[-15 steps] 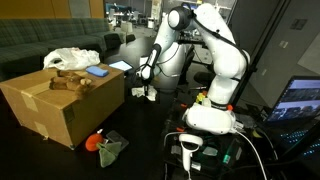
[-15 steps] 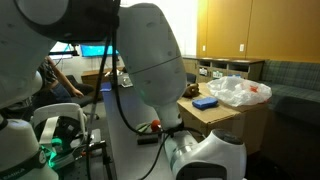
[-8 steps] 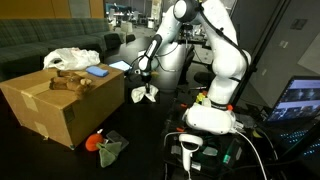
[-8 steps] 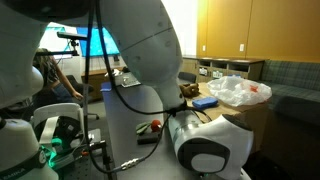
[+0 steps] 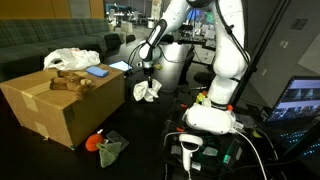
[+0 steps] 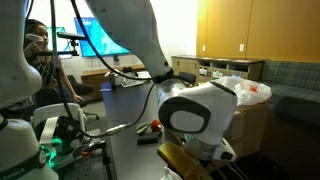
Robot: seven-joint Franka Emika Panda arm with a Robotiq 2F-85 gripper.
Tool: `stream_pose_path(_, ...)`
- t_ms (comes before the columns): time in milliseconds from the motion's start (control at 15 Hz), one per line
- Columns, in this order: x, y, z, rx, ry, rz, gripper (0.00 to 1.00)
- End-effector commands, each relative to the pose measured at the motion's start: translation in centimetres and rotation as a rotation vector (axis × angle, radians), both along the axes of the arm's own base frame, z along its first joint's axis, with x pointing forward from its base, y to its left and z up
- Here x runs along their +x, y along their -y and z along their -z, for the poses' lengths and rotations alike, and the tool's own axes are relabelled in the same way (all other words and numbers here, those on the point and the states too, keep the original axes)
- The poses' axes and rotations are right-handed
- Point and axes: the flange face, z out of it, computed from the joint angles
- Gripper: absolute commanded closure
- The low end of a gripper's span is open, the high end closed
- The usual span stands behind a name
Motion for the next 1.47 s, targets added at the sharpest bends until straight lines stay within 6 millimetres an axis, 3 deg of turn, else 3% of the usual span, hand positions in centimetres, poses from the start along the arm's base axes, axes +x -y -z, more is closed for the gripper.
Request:
stream_pose_path(0, -3.3, -5.0, -5.3, -0.002, 0.025, 0.1, 0.97)
stream_pose_path(600, -7.1, -18.0, -17.6, 0.081, 0.146, 0.326, 0.97)
stream_pose_path(933, -7.7, -25.2, -26.5, 0.062, 0.238, 0.431, 0.98)
stream_pose_path(1200, -7.4, -31.5, -32.3, 0.036, 0.29, 0.443, 0.98)
stream_pose_path(1267, -3.0, -26.3, -31.7, 0.025, 0.293, 0.441, 0.98)
stream_pose_path(1400, -0.6, -25.0, -32.2, 0.012, 0.328, 0.441, 0.98)
